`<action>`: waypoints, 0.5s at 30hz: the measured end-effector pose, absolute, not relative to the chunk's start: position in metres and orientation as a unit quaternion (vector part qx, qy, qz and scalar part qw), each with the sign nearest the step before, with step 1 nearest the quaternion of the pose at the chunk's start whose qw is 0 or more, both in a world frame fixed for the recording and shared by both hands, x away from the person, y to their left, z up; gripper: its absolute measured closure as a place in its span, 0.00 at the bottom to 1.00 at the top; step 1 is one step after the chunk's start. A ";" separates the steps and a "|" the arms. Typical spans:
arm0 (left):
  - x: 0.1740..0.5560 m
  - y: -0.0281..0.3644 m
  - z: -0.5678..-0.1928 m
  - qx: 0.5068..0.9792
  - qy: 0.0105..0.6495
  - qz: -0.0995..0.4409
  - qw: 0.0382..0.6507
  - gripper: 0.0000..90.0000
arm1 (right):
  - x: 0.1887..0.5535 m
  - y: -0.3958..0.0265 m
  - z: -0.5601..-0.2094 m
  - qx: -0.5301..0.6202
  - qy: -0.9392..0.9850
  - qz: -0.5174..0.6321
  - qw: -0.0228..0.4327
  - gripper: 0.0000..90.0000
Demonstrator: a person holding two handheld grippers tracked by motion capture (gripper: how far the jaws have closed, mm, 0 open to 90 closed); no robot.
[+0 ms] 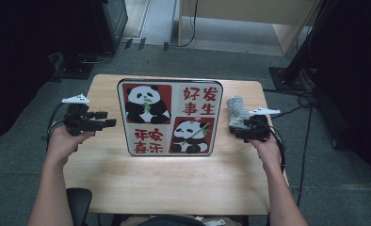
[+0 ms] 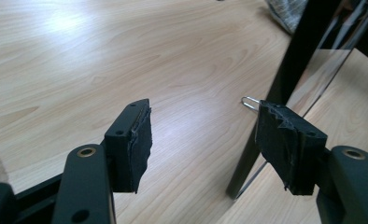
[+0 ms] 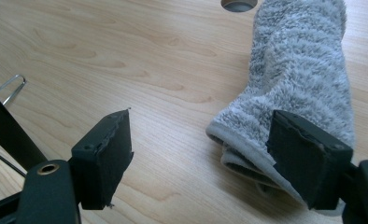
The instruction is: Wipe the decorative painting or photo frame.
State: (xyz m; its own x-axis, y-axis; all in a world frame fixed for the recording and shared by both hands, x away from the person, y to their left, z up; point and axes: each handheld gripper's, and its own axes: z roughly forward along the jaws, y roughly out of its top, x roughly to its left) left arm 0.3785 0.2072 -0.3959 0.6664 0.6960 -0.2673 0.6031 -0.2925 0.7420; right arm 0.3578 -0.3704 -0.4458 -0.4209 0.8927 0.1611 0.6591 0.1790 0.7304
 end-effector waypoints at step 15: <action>0.386 0.213 -0.412 0.808 0.410 0.062 0.419 0.37 | 0.361 -0.371 -0.452 0.512 0.752 0.381 0.165 0.24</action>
State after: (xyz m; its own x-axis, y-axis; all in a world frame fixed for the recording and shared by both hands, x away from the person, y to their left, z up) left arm 0.3856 0.2133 -0.4117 0.6563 0.7142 -0.2433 0.6102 -0.3128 0.7279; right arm 0.3613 -0.3714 -0.4524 -0.4216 0.8955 0.1425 0.6447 0.1854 0.7416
